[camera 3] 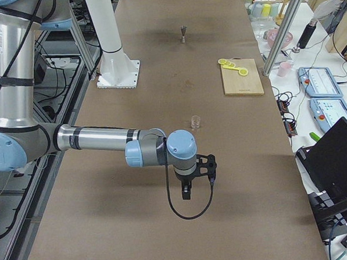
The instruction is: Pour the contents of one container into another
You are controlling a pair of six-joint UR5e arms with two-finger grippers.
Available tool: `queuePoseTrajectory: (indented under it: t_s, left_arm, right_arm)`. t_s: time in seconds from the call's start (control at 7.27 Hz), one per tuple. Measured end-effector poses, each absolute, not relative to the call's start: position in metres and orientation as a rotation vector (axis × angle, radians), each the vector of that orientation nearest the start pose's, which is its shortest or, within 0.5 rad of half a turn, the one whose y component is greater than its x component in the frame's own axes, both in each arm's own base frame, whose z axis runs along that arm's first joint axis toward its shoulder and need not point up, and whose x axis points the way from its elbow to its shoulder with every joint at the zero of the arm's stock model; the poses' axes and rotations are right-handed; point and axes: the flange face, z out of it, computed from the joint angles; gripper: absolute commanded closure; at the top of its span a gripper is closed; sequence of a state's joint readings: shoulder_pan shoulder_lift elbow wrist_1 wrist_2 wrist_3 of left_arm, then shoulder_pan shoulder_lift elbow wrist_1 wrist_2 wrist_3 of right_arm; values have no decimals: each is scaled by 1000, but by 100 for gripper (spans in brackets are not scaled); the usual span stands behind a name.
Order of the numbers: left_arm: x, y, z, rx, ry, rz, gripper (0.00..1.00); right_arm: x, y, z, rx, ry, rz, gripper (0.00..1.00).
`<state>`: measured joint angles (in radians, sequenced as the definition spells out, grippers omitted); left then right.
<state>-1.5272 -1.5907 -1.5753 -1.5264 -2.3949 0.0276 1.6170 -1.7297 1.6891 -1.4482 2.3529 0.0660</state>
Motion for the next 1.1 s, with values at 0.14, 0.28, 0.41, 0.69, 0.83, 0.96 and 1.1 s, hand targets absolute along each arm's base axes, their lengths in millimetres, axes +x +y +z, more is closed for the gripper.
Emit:
queuePoseTrajectory:
  t_s: [0.14, 0.28, 0.41, 0.69, 0.83, 0.96, 1.1]
  left_arm:
    - [-38, -501, 647, -26, 824, 58, 1]
    - [-39, -501, 648, -27, 824, 57, 1]
    - [-39, -501, 648, -28, 824, 56, 1]
    - [-39, -501, 649, -31, 824, 53, 1]
    - [-39, -501, 649, -33, 823, 53, 1]
    - [-39, -500, 649, -34, 823, 52, 1]
    - [-39, -500, 649, -36, 823, 51, 1]
  right_arm:
    - [83, -426, 661, 71, -781, 72, 0]
    - [83, -427, 660, 74, -781, 70, 0]
    - [83, -429, 659, 83, -781, 63, 0]
    - [83, -430, 662, 137, -780, 18, 0]
    - [83, -428, 665, 176, -780, -4, 0]
    - [82, -427, 665, 212, -784, -22, 0]
    - [80, -426, 664, 236, -818, -39, 0]
